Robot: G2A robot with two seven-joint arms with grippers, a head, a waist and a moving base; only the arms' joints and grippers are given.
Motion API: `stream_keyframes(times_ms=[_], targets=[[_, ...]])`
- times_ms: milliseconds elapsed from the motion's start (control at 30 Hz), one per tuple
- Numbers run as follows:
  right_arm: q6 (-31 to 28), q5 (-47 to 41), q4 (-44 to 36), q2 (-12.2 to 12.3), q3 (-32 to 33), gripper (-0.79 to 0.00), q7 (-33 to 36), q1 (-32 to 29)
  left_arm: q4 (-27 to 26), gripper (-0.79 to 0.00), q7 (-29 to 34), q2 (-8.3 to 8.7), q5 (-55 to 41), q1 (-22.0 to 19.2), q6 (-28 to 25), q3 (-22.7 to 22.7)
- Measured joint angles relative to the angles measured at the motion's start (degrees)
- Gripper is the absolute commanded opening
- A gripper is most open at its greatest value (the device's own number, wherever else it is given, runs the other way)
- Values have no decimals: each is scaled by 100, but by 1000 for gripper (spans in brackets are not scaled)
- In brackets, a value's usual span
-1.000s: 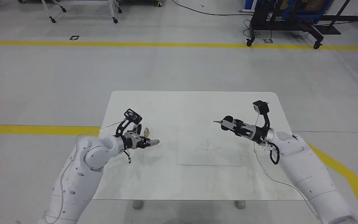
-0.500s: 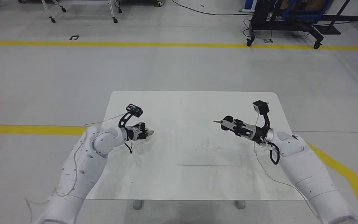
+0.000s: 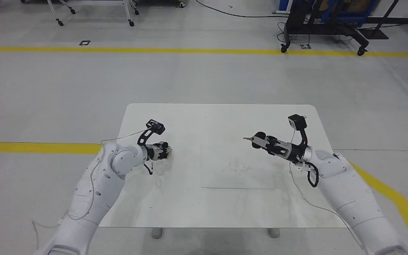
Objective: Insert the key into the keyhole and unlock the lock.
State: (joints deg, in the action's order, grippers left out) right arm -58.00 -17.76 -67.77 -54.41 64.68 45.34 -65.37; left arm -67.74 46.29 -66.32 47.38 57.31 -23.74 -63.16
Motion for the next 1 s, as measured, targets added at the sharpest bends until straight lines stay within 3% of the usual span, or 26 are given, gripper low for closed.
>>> stream_keyframes(times_ms=[267, 633, 1000], targets=[[0, 0, 0, 0, 0, -785, 0, 0, -17, -785, -167, 13, 227, 46, 269, 20], [0, 0, 0, 0, 0, -785, 0, 0, -288, -785, -632, 31, 479, 116, 130, 48], [0, 0, 0, 0, 0, -785, 0, 0, -297, -785, -641, 31, 489, 122, 134, 49]])
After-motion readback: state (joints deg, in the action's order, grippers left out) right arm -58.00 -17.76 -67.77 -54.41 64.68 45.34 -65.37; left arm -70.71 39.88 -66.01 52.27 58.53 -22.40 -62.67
